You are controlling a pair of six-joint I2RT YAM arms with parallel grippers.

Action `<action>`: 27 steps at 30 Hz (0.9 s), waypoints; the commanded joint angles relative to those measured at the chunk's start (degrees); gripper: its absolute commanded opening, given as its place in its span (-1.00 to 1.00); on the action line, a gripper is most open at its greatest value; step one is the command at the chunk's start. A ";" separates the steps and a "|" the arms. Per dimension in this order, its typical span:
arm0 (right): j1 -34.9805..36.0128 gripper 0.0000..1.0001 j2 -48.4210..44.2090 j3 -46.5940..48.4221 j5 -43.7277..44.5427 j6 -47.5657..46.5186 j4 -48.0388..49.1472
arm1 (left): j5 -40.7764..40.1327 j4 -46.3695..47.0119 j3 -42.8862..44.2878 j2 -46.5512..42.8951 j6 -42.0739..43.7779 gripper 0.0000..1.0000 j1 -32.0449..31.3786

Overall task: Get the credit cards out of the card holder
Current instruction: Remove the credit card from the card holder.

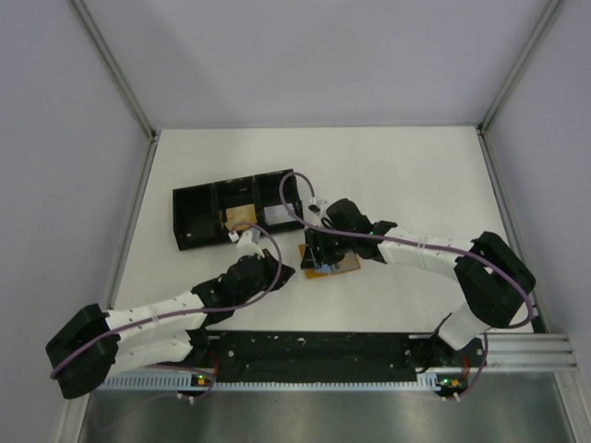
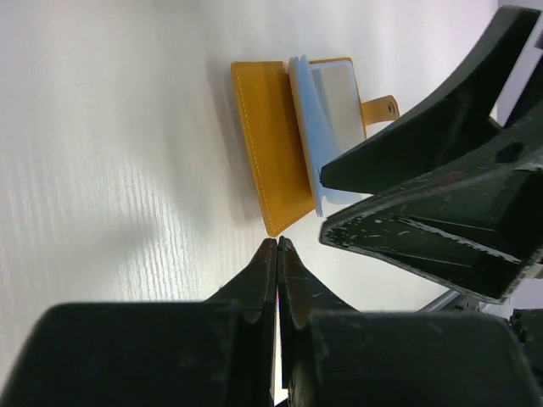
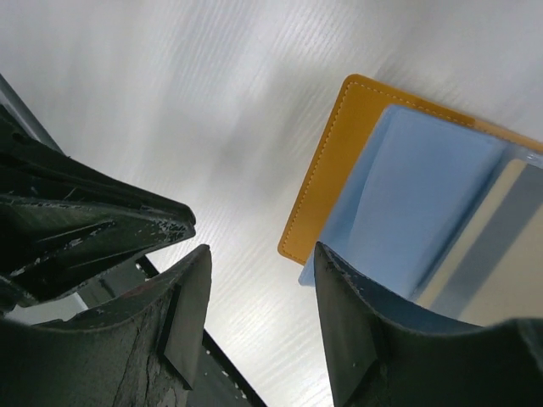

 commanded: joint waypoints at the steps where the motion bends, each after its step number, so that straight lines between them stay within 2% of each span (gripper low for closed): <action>1: 0.50 0.03 -7.00 3.65 3.62 -3.21 -4.00 | 0.96 3.34 3.10 -0.18 2.17 -1.00 -0.22; 8: -0.55 0.03 -13.49 2.68 9.15 -4.17 -5.67 | 2.11 3.35 6.44 0.18 4.02 -1.00 -0.31; 13: -6.34 0.00 -16.32 -0.83 11.97 -2.42 -7.25 | 4.04 4.23 9.07 2.02 5.86 -1.00 -0.31; 19: -9.70 -0.13 -14.47 -5.66 12.33 -2.42 -6.29 | 9.13 4.32 18.73 11.84 9.29 -1.00 -0.22; 23: -10.57 -0.16 -13.59 -8.39 12.76 -1.45 -4.62 | 11.43 0.63 26.47 19.67 10.09 -1.00 -0.31; 27: -11.54 -0.18 -12.80 -9.89 11.98 -1.01 -3.48 | 10.73 0.10 26.84 24.34 9.38 -1.00 -0.14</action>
